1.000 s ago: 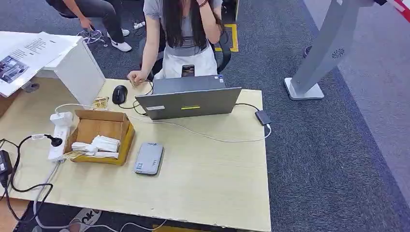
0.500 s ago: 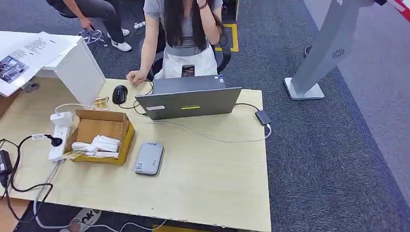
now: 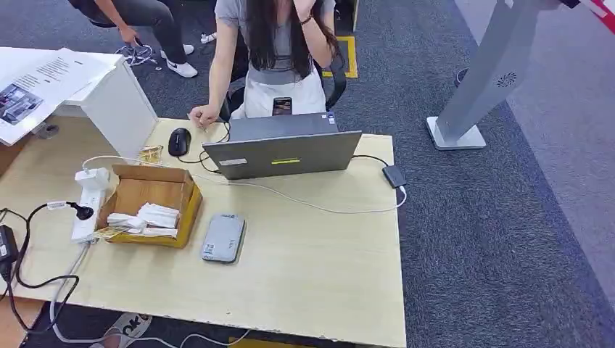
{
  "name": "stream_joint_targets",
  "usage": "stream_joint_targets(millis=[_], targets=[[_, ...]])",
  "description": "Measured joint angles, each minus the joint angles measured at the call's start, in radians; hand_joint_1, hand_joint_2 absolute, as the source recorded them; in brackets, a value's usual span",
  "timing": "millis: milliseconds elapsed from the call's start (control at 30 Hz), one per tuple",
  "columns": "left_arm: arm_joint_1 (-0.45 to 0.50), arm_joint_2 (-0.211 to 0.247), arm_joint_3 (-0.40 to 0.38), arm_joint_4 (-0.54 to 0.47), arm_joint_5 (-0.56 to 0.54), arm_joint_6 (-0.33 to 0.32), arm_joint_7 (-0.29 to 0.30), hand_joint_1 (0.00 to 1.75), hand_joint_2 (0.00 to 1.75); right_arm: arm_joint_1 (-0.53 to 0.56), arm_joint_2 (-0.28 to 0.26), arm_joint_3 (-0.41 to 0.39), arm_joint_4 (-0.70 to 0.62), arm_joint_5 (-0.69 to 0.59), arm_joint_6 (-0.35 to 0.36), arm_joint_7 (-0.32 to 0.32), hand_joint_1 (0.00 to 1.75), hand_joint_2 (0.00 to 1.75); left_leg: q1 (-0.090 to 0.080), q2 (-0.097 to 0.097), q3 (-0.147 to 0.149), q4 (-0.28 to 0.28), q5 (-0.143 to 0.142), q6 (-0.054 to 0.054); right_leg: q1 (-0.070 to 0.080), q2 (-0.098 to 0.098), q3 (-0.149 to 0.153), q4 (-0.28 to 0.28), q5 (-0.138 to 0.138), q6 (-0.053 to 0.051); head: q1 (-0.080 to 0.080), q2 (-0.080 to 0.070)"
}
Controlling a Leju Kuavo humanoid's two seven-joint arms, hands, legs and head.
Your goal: Pass the card to the sensor for recognition and then transmit it.
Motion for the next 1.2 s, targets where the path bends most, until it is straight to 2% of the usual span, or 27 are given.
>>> stream_joint_targets(millis=[200, 467, 833, 1200], targets=[[-0.032, 0.058, -0.065, 0.001, -0.159, 0.105, 0.003, 0.00, 1.75, -0.012, -0.010, -0.021, 0.027, 0.044, -0.013, 0.084, 0.00, 1.75, 0.000, 0.000, 0.000, 0.000, 0.000, 0.000, 0.000, 0.000, 0.000, 0.000, 0.000, 0.000, 0.000, 0.000], [-0.096, 0.142, -0.138, 0.065, -0.390, 0.213, 0.032, 0.00, 1.75, -0.023, -0.020, -0.030, 0.054, 0.100, -0.026, 0.162, 0.00, 1.75, 0.000, 0.000, 0.000, 0.000, 0.000, -0.001, 0.000, 0.000, 0.000, 0.000, 0.000, 0.000, 0.000, 0.000], [-0.216, 0.253, -0.230, 0.254, -0.679, 0.285, 0.151, 0.00, 1.75, -0.034, -0.032, -0.032, 0.084, 0.177, -0.027, 0.264, 0.00, 1.75, 0.000, 0.000, 0.000, 0.000, 0.001, -0.001, 0.000, 0.000, -0.001, 0.000, 0.001, -0.001, 0.000, 0.000], [-0.344, 0.345, -0.331, 0.465, -0.944, 0.341, 0.277, 0.00, 1.75, -0.043, -0.042, -0.032, 0.106, 0.250, -0.022, 0.362, 0.00, 1.75, 0.000, 0.001, 0.000, 0.000, 0.001, -0.001, 0.000, 0.001, -0.001, 0.001, 0.001, -0.001, 0.000, 0.000]])
